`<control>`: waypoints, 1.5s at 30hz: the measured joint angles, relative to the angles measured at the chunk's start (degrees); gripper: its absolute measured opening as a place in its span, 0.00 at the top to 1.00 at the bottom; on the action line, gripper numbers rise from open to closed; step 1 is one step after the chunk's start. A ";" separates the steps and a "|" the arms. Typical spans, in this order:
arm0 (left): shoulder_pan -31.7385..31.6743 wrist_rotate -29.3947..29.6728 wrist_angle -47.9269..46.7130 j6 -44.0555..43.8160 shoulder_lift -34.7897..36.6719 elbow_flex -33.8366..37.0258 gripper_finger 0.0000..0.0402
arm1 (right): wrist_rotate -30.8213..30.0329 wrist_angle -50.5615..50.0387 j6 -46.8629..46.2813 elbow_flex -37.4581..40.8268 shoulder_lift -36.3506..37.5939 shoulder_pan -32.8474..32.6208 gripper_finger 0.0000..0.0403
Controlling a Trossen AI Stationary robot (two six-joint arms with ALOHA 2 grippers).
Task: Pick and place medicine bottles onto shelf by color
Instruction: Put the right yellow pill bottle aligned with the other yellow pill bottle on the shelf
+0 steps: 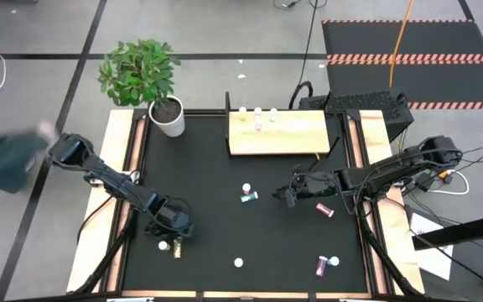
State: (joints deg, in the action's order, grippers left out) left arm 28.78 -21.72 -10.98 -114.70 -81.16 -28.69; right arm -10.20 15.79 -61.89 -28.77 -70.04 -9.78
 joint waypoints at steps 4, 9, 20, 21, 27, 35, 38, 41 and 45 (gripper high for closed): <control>-0.78 -0.63 0.36 -0.38 -0.06 0.05 0.56 | 1.09 -0.28 0.01 0.00 0.00 0.13 0.52; -1.64 -0.72 0.62 -0.24 -0.11 0.09 0.68 | 3.97 -0.98 0.00 0.00 0.01 0.95 0.52; -6.93 4.33 4.67 1.45 -0.23 0.14 0.67 | 13.80 2.98 5.74 0.02 2.06 2.31 0.52; -7.71 5.38 6.49 2.13 -0.29 0.22 0.67 | 15.71 4.68 6.78 0.02 2.06 2.66 0.52; -12.55 13.15 26.66 10.31 -0.32 0.24 0.70 | 22.74 13.72 10.85 0.02 2.03 5.93 0.52; -21.37 27.45 52.54 29.02 -0.24 -1.20 0.71 | 29.22 19.25 13.09 0.02 1.97 11.28 0.45; -23.71 27.74 52.66 38.49 -0.24 -5.44 0.71 | 30.03 22.37 12.94 0.02 1.99 12.76 0.42; -24.87 27.66 51.82 48.83 -0.24 -11.10 0.71 | 31.46 23.84 11.80 -0.16 1.97 14.85 0.40; -26.56 27.52 46.83 65.71 -0.21 -19.30 0.71 | 34.45 23.92 12.12 -2.58 1.90 17.79 0.38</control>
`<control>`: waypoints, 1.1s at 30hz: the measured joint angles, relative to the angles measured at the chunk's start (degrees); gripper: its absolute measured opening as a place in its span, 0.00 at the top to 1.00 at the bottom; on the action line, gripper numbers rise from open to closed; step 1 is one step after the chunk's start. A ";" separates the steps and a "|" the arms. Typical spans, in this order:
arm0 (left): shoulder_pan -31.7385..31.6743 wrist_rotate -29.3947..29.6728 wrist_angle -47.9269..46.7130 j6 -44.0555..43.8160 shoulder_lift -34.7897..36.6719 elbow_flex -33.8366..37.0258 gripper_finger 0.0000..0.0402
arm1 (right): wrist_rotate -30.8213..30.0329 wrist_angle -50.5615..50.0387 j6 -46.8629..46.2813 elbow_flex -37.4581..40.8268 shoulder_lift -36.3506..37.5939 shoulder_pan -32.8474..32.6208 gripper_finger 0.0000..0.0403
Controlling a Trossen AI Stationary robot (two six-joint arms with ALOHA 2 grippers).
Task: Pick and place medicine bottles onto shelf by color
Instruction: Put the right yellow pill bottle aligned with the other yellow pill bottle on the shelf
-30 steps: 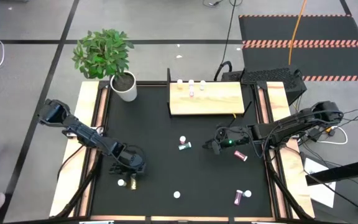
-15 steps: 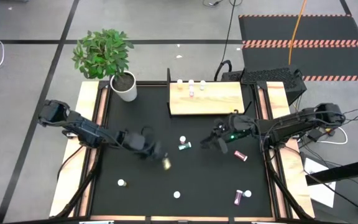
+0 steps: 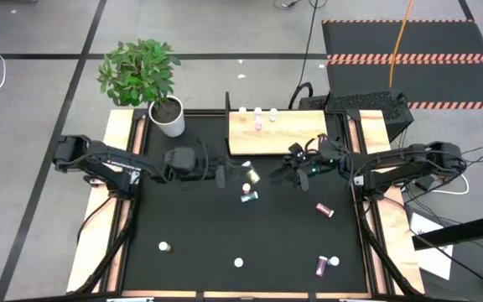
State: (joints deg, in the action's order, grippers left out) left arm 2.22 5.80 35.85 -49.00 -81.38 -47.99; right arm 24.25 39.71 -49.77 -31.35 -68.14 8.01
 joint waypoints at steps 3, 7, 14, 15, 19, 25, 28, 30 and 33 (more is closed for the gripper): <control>-1.99 -0.19 -5.69 7.25 0.02 -5.95 0.71 | 4.30 2.13 0.86 -2.15 -0.02 2.31 0.37; -6.40 -5.13 -14.39 13.77 0.04 -12.00 0.71 | 5.31 6.09 1.20 -4.28 0.00 5.75 0.37; -14.17 -13.03 -18.14 21.26 -0.10 -17.06 0.71 | 4.37 6.04 0.10 -6.73 -0.03 11.41 0.37; -14.95 -13.99 -17.94 22.26 -0.55 -17.52 0.71 | 4.43 6.17 0.07 -6.73 -0.04 12.18 0.37; -17.15 -18.90 -15.76 26.73 -2.64 -18.26 0.71 | 4.24 7.28 0.44 -6.73 -0.07 14.99 0.37; -18.82 -21.47 -4.13 27.83 -8.97 -18.34 0.71 | 4.17 7.33 1.77 -6.75 -0.15 16.99 0.37; -19.23 -21.59 -4.42 27.32 -9.34 -18.31 0.71 | 4.32 7.50 2.41 -6.75 -0.15 17.32 0.37; -19.19 -21.64 -4.64 28.17 -9.34 -18.31 0.71 | 4.52 7.46 2.46 -6.75 -0.15 17.53 0.37; -19.08 -21.77 -4.85 29.58 -9.41 -18.31 0.71 | 4.59 7.24 2.85 -6.75 -0.15 17.57 0.40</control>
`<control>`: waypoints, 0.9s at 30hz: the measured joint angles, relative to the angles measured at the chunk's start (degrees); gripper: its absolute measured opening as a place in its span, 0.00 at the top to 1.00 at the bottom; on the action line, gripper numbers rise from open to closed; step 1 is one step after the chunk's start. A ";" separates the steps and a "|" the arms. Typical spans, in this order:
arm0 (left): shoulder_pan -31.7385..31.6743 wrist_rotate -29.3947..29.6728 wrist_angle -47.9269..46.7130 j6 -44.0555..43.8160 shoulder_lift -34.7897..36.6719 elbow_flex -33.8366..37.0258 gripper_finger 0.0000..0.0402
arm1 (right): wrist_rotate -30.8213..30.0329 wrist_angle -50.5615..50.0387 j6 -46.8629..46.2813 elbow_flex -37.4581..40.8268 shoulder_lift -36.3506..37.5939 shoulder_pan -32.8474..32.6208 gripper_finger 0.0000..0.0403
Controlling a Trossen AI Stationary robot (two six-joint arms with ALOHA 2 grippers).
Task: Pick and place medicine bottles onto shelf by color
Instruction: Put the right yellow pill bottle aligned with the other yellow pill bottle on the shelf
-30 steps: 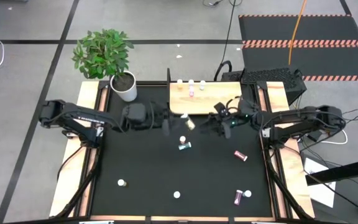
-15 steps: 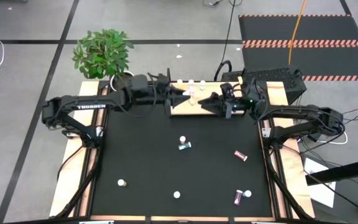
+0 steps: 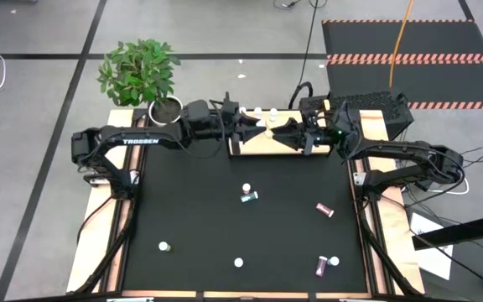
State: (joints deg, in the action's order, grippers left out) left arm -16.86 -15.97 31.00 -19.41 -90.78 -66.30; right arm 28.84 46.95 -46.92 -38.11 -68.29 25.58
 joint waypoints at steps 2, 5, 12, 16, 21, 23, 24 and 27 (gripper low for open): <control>-0.24 0.00 0.05 0.25 0.00 0.00 0.71 | 0.02 -0.02 0.22 0.00 0.00 0.00 0.43; -0.61 0.81 0.04 2.01 0.00 0.00 0.71 | 1.61 0.17 -0.12 0.00 -0.22 0.15 0.47; -0.59 1.85 1.22 5.74 0.00 0.00 0.71 | 1.21 0.93 -0.32 0.02 -0.33 0.66 0.56; -0.22 1.86 1.39 5.37 0.02 0.00 0.71 | 1.51 1.37 -0.62 0.02 -0.33 0.66 0.59; 0.29 3.10 1.84 2.60 0.04 -0.02 0.71 | 1.27 1.94 -0.05 0.02 -0.33 0.66 0.62; 0.56 5.81 1.75 -1.21 0.04 -0.02 0.71 | 0.43 1.95 1.95 0.02 -0.33 0.64 0.62; 0.67 7.03 1.12 -3.31 0.04 -0.02 0.71 | -1.25 1.70 3.30 0.02 -0.33 0.63 0.62; 0.90 8.82 -1.09 -5.78 0.01 -0.02 0.71 | -6.14 1.50 7.82 0.02 -0.33 0.34 0.60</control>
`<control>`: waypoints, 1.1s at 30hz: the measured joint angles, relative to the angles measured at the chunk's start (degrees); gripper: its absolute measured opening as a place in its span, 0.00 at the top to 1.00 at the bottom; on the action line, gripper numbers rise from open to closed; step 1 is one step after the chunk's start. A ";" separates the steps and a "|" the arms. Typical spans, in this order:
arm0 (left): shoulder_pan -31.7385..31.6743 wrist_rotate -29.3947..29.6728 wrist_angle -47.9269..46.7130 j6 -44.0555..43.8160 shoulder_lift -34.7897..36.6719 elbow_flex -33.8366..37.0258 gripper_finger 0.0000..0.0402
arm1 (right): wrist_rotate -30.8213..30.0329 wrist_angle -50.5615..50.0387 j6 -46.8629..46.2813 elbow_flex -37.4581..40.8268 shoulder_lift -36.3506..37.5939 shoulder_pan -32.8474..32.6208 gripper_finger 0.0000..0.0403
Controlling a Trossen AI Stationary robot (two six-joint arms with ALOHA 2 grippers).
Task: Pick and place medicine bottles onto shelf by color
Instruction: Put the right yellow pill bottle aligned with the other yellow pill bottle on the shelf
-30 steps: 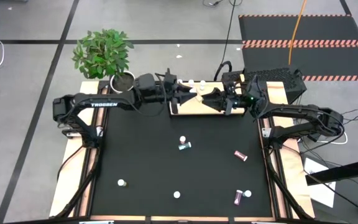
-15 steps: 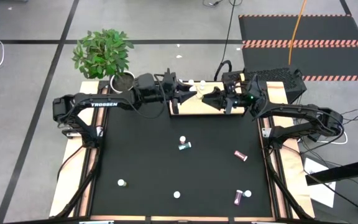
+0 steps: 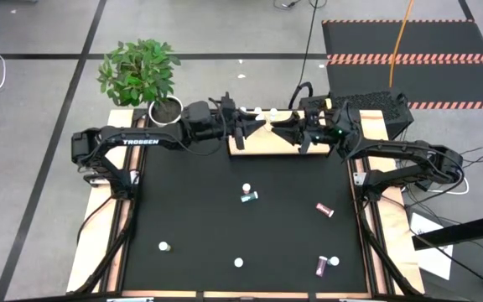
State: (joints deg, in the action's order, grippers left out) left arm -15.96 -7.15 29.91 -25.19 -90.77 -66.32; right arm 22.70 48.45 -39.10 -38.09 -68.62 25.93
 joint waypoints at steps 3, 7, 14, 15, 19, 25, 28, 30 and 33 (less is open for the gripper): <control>0.45 0.17 -0.43 -0.04 -0.04 0.02 0.71 | -1.41 0.09 2.15 0.00 0.04 -0.42 0.55; 1.01 1.63 -0.26 -0.05 -0.04 0.02 0.71 | 1.60 -0.68 2.31 0.00 0.04 -0.61 0.50; 1.25 7.19 -1.20 -4.81 -0.04 0.02 0.71 | -1.37 -2.14 3.90 0.00 0.04 -0.54 0.53; 1.25 7.23 -1.37 -4.89 -0.04 0.02 0.71 | -1.69 -2.16 4.11 0.00 0.04 -0.48 0.54; 1.31 7.29 -1.38 -5.38 -0.04 0.02 0.71 | -1.70 -1.91 4.23 0.00 0.04 -0.08 0.63; 1.35 10.45 -1.49 -7.92 -0.04 0.02 0.71 | -2.08 -1.99 5.32 0.00 0.04 0.81 0.71; 1.31 11.43 -1.47 -9.35 -0.04 0.02 0.71 | -3.42 -1.97 8.14 0.00 0.04 0.79 0.71; 1.33 11.56 -1.46 -10.78 -0.04 0.02 0.71 | -4.36 -1.97 12.07 0.00 0.04 0.76 0.68; 1.33 11.58 -1.40 -12.87 -0.04 0.02 0.71 | -4.98 -1.30 19.27 0.00 0.04 0.11 0.62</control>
State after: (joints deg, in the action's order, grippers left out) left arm -14.63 4.43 28.51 -38.06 -90.80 -66.30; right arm 17.72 47.15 -19.83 -38.09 -68.58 26.03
